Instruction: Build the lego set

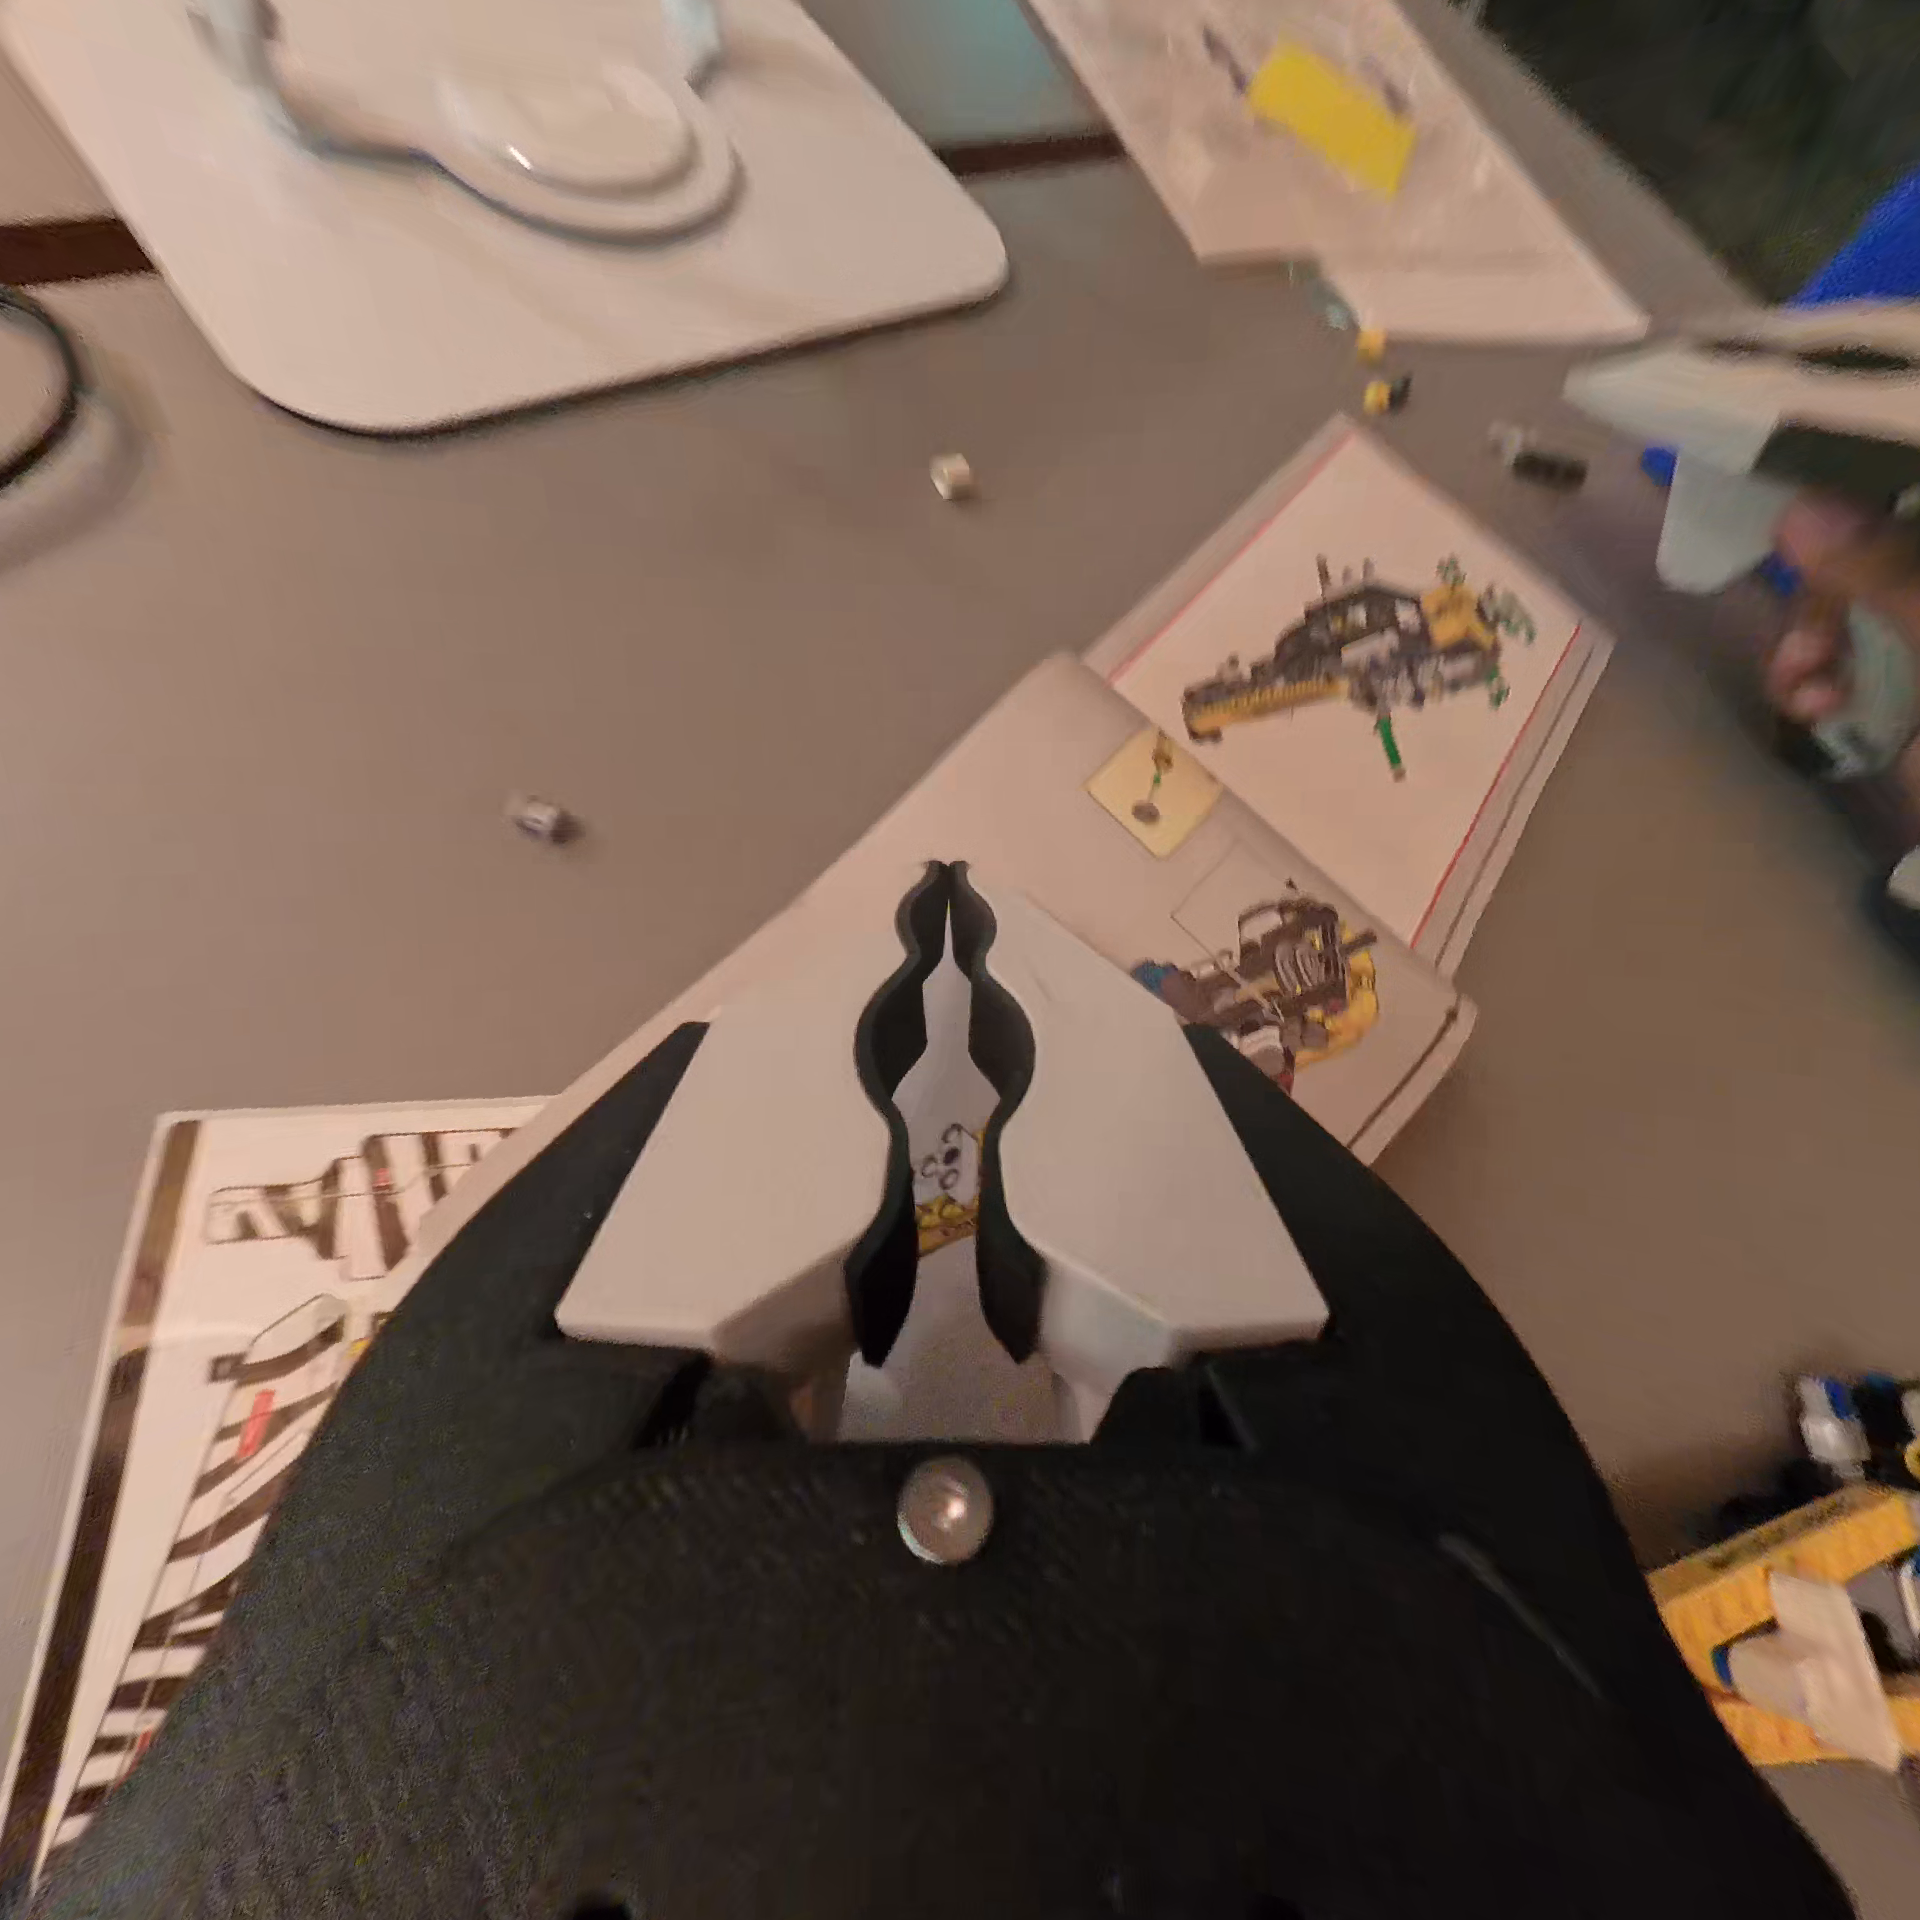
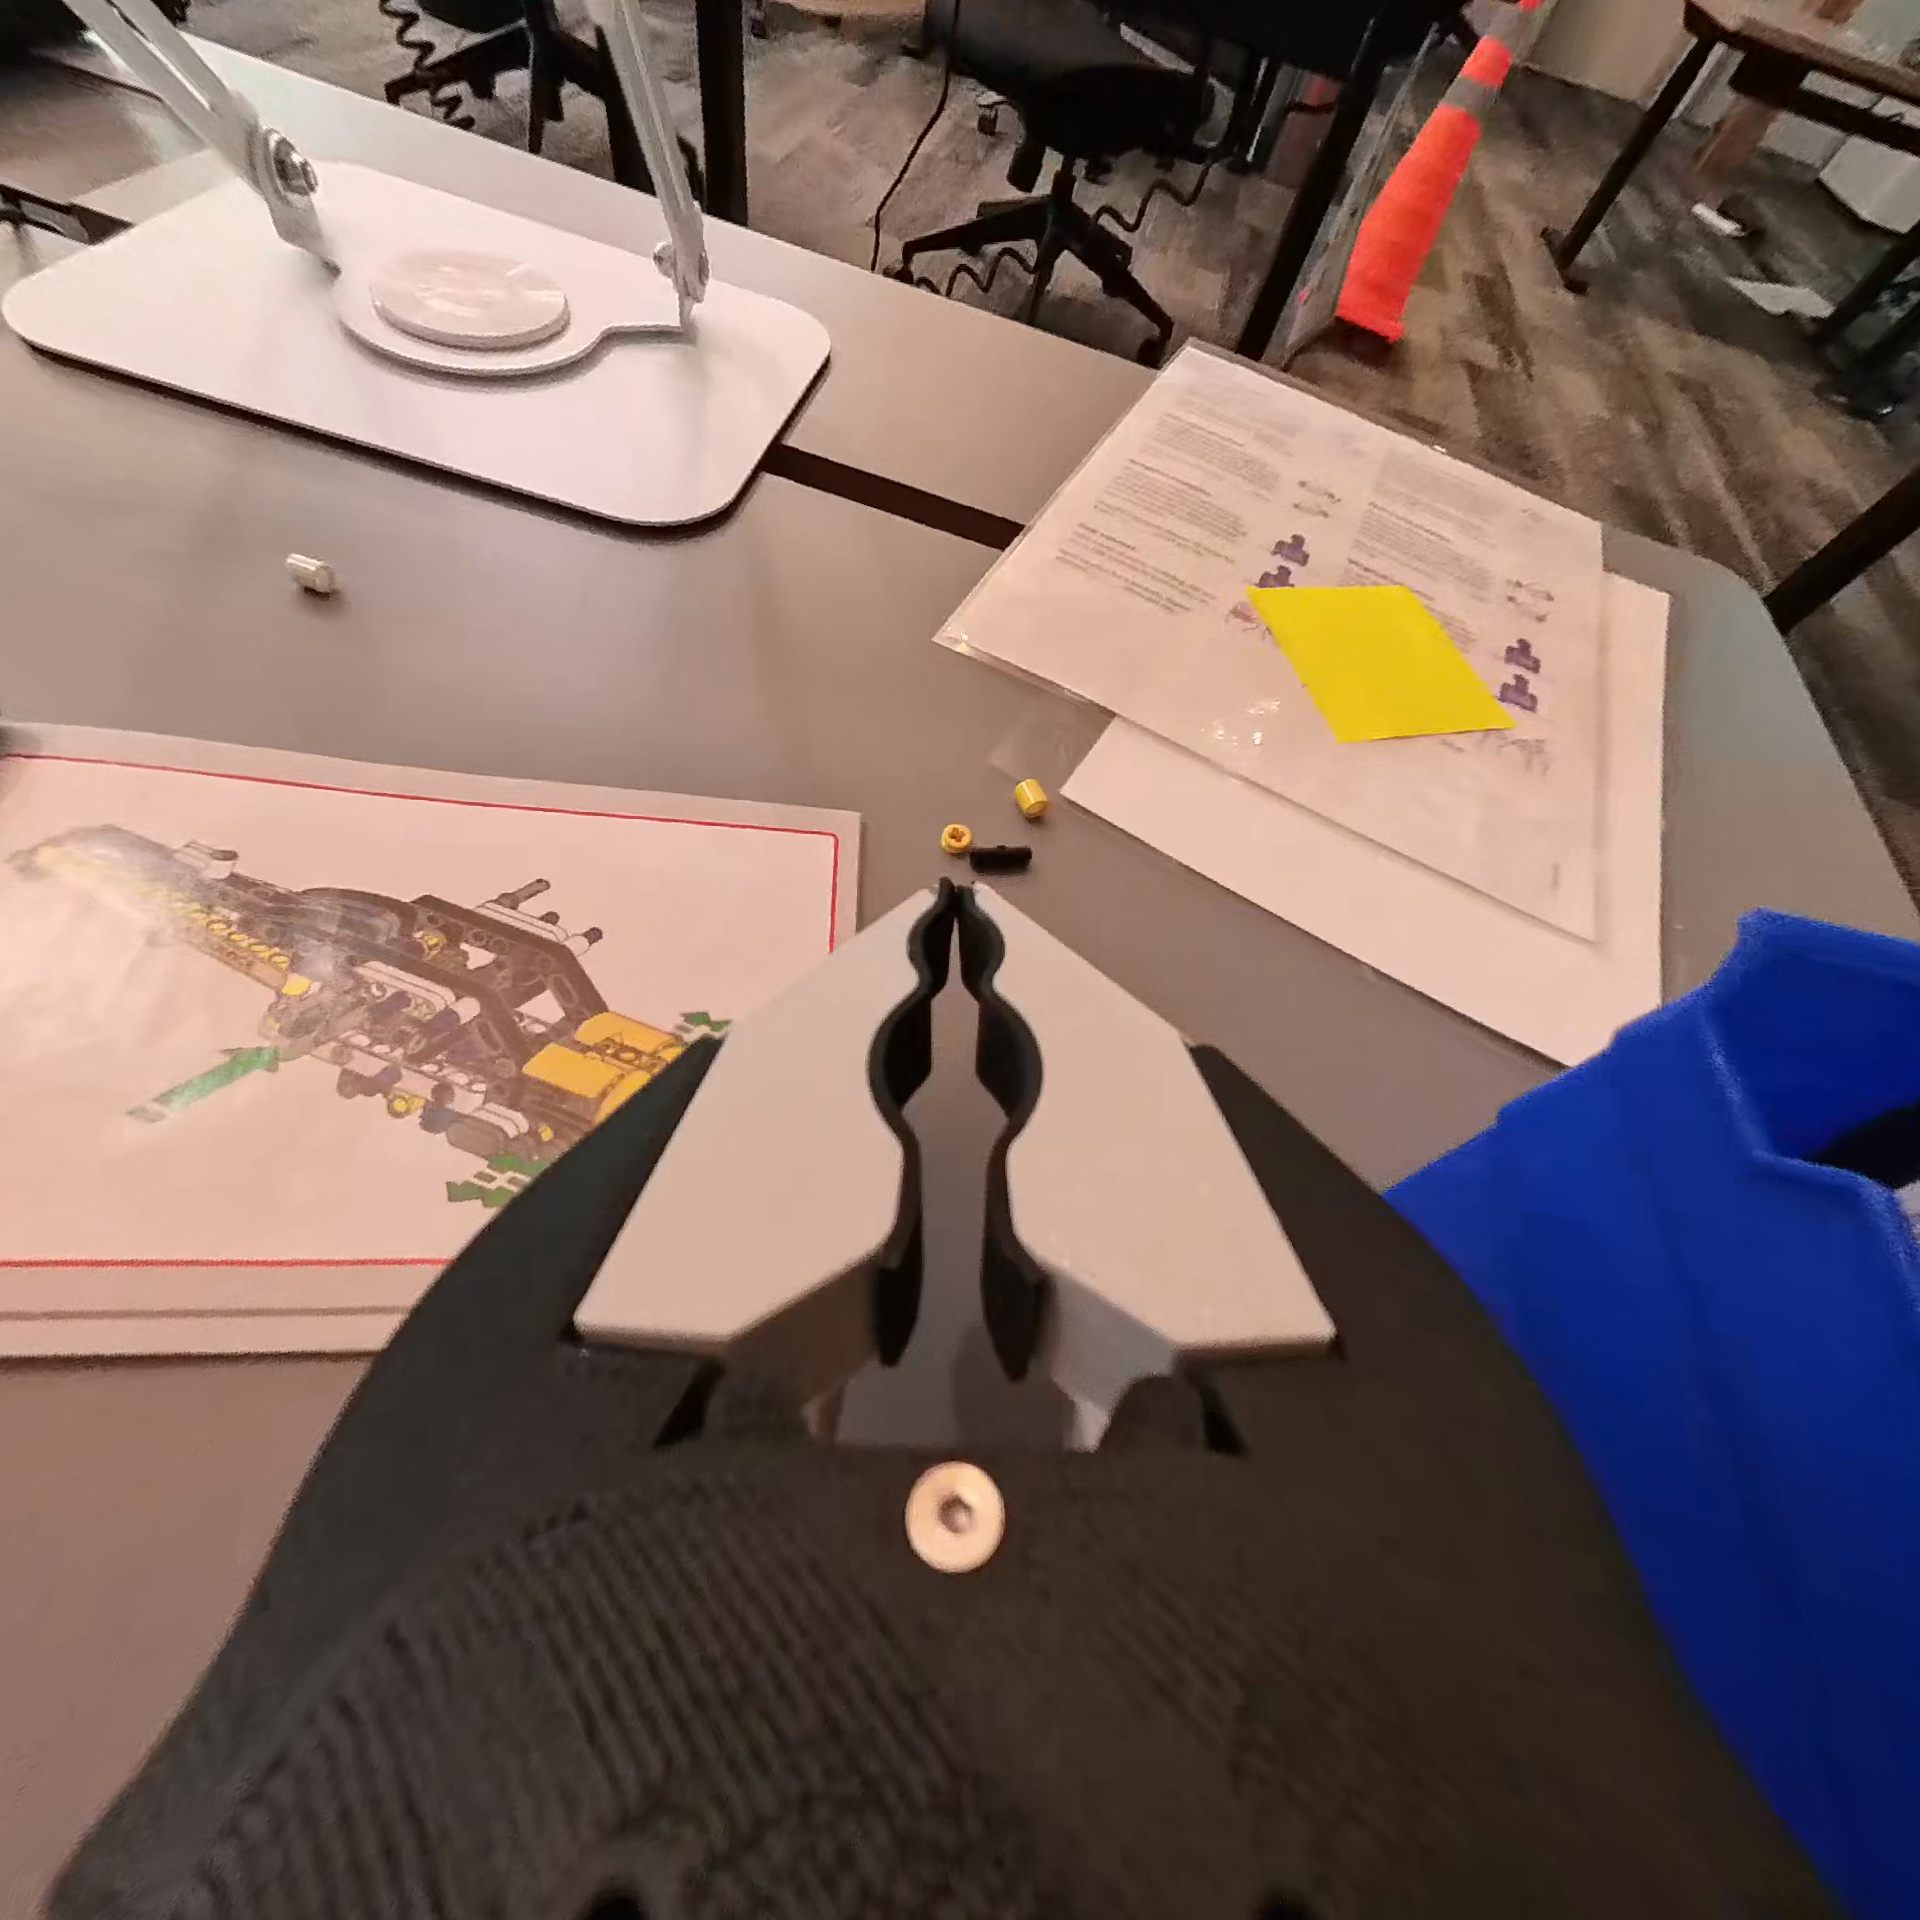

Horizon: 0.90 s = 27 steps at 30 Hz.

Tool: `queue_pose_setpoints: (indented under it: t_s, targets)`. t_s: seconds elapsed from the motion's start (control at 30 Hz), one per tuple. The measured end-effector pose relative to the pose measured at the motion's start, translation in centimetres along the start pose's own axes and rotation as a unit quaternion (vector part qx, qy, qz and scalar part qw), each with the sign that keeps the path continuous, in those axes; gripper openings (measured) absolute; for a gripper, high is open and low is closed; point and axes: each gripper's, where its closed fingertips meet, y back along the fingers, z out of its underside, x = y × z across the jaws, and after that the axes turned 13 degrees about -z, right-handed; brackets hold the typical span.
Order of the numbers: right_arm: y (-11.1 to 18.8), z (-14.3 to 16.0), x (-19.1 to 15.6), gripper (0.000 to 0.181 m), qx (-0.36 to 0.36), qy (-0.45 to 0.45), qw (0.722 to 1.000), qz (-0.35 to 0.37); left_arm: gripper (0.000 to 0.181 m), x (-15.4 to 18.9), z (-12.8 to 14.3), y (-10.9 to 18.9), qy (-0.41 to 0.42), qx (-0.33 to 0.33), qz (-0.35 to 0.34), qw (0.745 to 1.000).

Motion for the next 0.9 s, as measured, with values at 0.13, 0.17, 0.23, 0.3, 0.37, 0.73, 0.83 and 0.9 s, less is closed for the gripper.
queue_pose_setpoints:
  t_s: [0.13,0.17,0.23,0.3,0.37,0.73,0.83,0.9]
  targets:
    - [0.3,-0.8,-0.1,0.0,0.03,-0.001,1.0,-0.006,0.0,-4.3,-2.9,1.3,0.097,0.078,-0.073,0.99]
    - [0.4,-1.1,-0.1,0.0,0.041,-0.005,0.999,-0.008,0.0,-5.1,-3.5,1.7,0.114,0.099,-0.081,0.985]
    - [0.8,-1.9,-0.5,0.001,0.071,-0.012,0.997,-0.024,0.0,-6.2,-4.5,2.6,0.144,0.134,-0.088,0.977]
    - [1.1,-2.7,-1.0,0.005,0.104,-0.019,0.993,-0.047,0.0,-6.4,-5.2,3.4,0.156,0.157,-0.077,0.972]
    - [1.2,-3.0,-1.3,0.007,0.114,-0.019,0.992,-0.055,0.0,-6.5,-5.5,3.6,0.158,0.165,-0.082,0.97]
    - [0.5,-3.5,-7.6,0.0,0.085,0.052,0.981,-0.168,0.0,-6.1,-4.9,3.0,0.075,0.149,-0.133,0.977]
    - [0.0,-3.1,-13.9,0.0,0.063,0.104,0.96,-0.251,0.0,-6.1,-4.4,2.6,0.073,0.138,-0.134,0.979]
    - [-0.4,-2.1,-17.1,0.0,0.033,0.153,0.949,-0.273,0.0,-6.2,-4.4,2.5,0.078,0.136,-0.132,0.979]
